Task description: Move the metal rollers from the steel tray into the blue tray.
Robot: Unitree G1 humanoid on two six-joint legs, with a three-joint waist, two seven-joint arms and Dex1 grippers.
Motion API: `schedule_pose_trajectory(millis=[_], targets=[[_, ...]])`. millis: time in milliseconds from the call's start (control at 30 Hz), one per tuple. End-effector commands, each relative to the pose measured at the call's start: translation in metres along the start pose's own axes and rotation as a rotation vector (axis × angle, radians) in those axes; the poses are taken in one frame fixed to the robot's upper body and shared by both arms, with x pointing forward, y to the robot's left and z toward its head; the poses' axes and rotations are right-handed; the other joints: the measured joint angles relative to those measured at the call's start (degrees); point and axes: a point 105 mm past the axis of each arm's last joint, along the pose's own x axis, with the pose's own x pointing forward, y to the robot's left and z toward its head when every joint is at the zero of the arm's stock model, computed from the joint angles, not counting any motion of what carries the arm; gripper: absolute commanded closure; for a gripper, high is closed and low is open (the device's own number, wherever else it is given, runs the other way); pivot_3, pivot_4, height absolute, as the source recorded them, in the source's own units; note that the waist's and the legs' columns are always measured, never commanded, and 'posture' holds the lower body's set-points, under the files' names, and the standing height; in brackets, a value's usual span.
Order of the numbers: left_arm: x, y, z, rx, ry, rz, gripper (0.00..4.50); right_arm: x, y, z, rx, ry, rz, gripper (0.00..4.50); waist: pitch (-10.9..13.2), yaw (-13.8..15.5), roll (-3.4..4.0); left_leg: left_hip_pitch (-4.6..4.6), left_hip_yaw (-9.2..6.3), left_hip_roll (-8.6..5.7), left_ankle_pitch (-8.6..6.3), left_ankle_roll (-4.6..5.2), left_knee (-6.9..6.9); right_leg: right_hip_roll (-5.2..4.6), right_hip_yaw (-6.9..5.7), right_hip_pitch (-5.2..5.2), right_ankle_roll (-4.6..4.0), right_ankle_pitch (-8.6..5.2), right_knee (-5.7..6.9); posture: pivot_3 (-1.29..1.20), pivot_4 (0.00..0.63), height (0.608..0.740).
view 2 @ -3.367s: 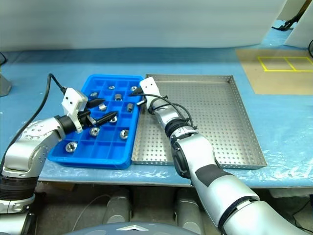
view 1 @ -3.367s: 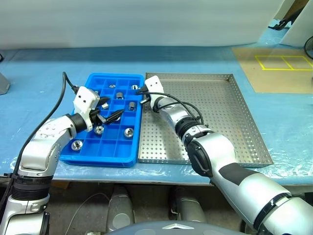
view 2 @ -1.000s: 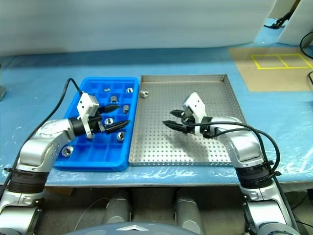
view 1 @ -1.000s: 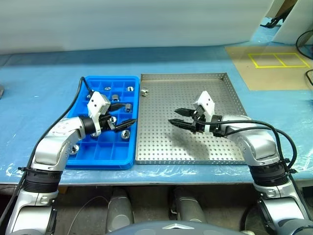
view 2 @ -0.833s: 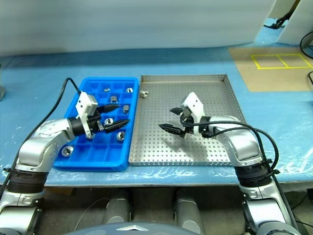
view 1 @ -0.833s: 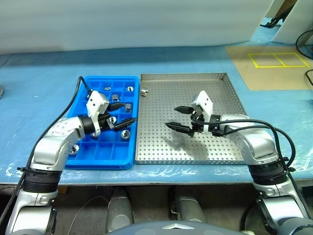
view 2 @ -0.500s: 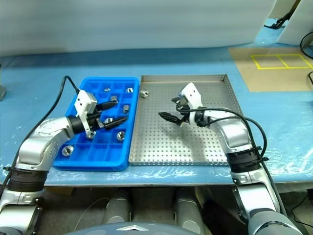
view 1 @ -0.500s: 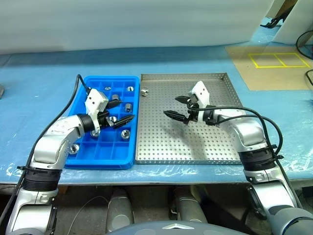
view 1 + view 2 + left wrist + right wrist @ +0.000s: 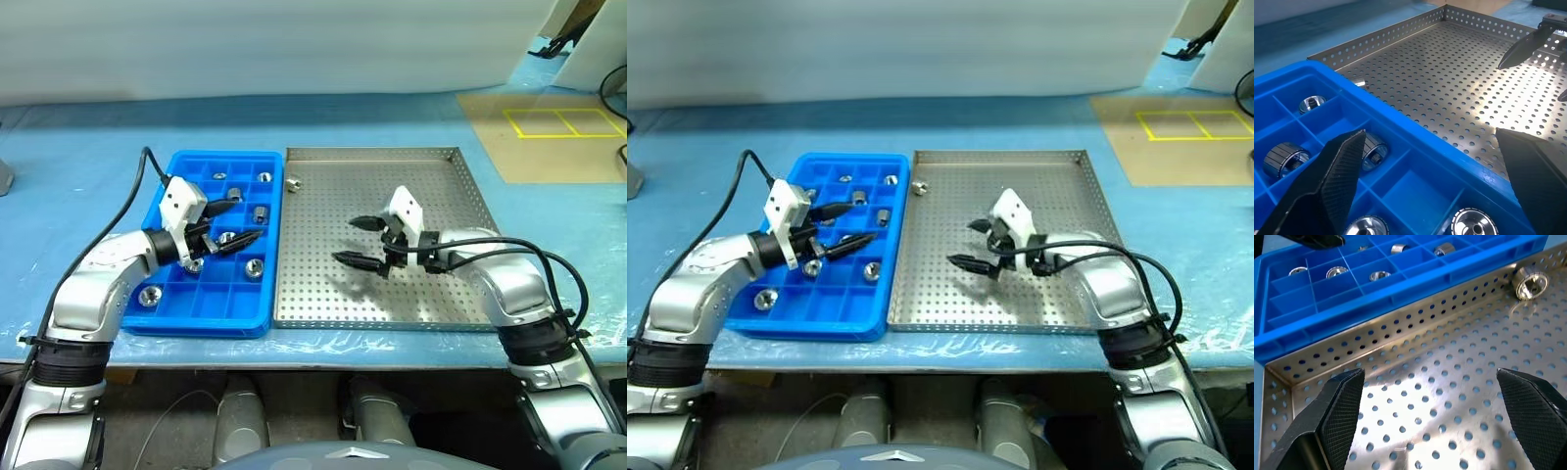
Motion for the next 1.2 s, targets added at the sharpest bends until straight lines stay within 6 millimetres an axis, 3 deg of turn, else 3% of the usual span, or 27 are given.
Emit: schedule_pose_trajectory(millis=[33, 200, 367, 1200], targets=[[-0.0085, 0.0023, 0.0136, 0.048, -0.024, 0.007, 0.0, -0.0035, 0.0024, 0.0119, -0.037, -0.037, -0.017, 0.03, 0.0, -0.2, 0.0, 0.03, 0.0, 0.01, 0.01, -0.01, 0.0, 0.01, 0.0, 0.0, 0.07, -0.04, 0.01, -0.07, 0.15, 0.74], [-0.0084, 0.0017, 0.0138, 0.062, -0.006, -0.015, 0.0, -0.0012, 0.0013, 0.0135, -0.024, -0.056, -0.035, 0.03, 0.0, -0.2, 0.0, 0.05, 0.0, 0.0, 0.02, -0.02, 0.01, 0.0, 0.0, 0.02, 0.33, -0.18, 0.05, -0.08, 0.15, 0.74], [-0.0093, 0.0033, 0.0155, 0.067, 0.004, -0.018, 0.0, -0.0038, -0.0014, 0.0086, -0.02, -0.047, -0.058, 0.03, 0.0, -0.2, 0.0, 0.02, 0.0, 0.0, 0.01, -0.02, 0.0, 0.0, 0.0, 0.01, -0.01, 0.01, 0.04, -0.09, 0.15, 0.74], [-0.003, 0.0006, 0.0173, 0.067, 0.007, -0.035, 0.0, 0.0023, 0.0041, 0.0071, -0.017, -0.053, -0.053, 0.03, 0.0, -0.2, 0.0, 0.01, 0.0, 0.0, 0.01, -0.02, 0.01, 0.0, 0.0, 0.01, 0.0, 0.0, 0.02, -0.09, 0.15, 0.74]])
